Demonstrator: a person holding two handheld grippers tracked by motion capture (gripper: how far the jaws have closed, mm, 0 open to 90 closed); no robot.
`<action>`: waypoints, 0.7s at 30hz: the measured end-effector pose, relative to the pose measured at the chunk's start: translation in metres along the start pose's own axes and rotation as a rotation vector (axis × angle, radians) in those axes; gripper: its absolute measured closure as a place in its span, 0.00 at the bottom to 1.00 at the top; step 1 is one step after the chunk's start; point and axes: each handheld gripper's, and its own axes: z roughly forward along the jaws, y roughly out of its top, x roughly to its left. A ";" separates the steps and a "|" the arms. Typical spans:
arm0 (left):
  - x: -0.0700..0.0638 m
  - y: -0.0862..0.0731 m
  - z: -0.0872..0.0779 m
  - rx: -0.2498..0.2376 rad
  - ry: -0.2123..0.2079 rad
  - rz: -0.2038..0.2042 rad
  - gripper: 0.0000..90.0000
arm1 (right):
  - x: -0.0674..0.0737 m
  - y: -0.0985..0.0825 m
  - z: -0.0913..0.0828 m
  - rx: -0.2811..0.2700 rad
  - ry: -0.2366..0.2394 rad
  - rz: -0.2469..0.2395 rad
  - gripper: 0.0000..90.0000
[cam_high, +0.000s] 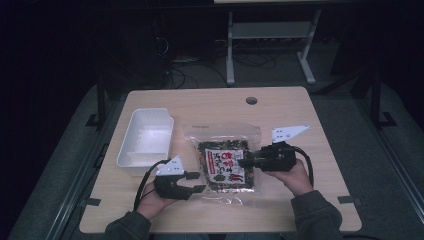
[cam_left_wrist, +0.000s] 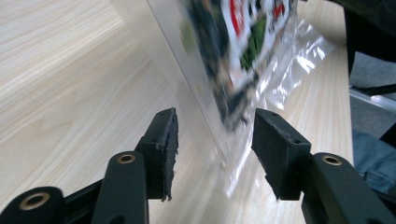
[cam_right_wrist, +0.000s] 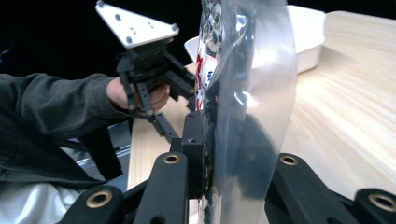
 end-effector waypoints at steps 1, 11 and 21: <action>-0.001 0.000 0.000 0.009 0.004 0.009 0.54 | 0.000 0.001 -0.003 -0.004 -0.010 0.002 0.83; -0.008 -0.001 0.000 0.049 0.062 0.062 0.38 | -0.005 0.001 -0.029 -0.084 -0.217 0.076 0.83; -0.012 -0.008 -0.004 0.093 0.098 0.096 0.27 | 0.000 0.005 -0.030 -0.107 -0.377 0.106 0.83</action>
